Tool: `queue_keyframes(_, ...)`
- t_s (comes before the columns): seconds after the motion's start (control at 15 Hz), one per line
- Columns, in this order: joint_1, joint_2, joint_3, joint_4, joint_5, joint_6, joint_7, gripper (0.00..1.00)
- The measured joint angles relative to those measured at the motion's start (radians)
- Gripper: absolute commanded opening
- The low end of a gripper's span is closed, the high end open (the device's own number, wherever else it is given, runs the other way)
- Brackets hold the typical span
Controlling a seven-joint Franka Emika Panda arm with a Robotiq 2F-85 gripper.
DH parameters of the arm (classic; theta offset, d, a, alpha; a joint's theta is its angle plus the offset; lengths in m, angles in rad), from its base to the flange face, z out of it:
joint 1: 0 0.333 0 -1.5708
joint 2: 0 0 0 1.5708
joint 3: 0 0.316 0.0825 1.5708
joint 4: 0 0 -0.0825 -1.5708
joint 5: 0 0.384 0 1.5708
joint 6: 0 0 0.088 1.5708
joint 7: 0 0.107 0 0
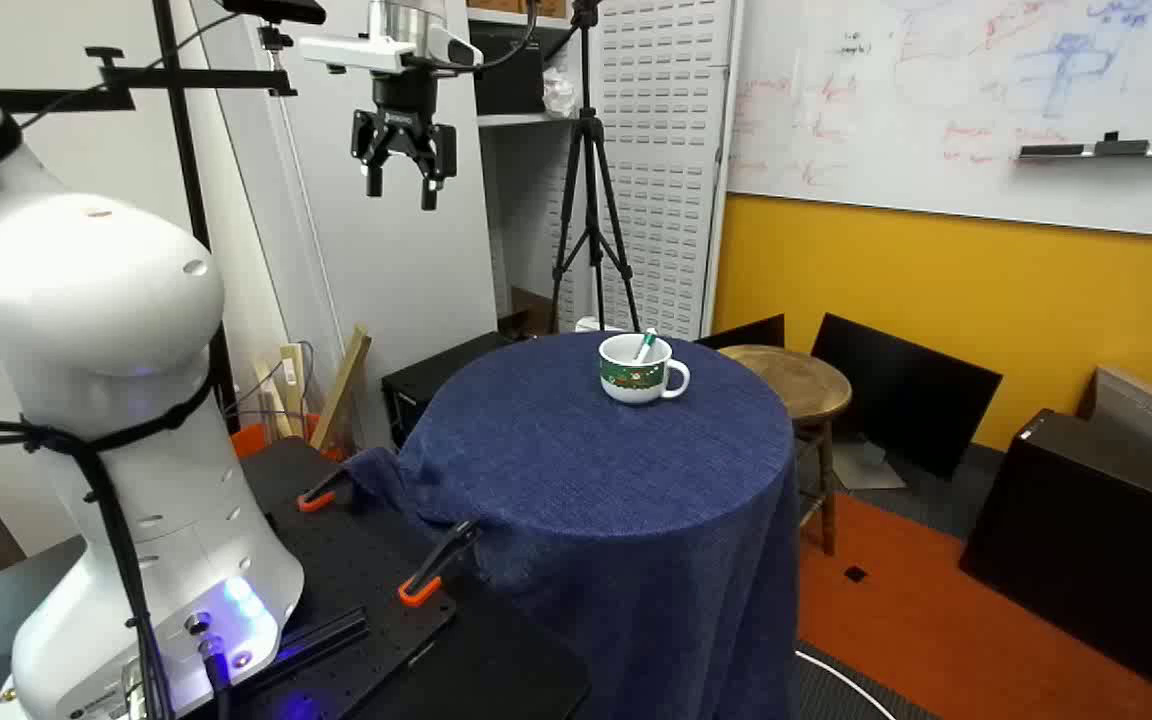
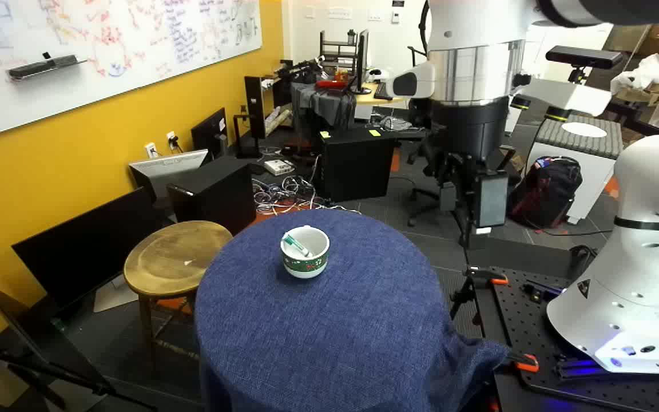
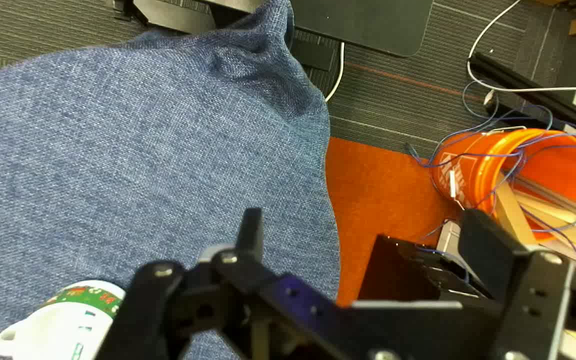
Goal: Put the marker on the table
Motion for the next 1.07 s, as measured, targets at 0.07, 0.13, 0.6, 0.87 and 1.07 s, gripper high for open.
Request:
queue_keyframes(0.07, 0.000, 0.000, 0.000, 0.000, 0.000, 0.000, 0.000, 1.00)
queue_keyframes(0.13, 0.000, 0.000, 0.000, 0.000, 0.000, 0.000, 0.000, 1.00)
queue_keyframes(0.6, -0.001, 0.000, 0.002, 0.000, -0.008, 0.005, 0.000, 1.00)
queue_keyframes(0.87, -0.016, -0.009, 0.002, 0.000, -0.055, 0.061, 0.000, 1.00)
queue_keyframes(1.07, -0.038, -0.024, 0.000, -0.002, -0.100, 0.138, 0.000, 1.00)
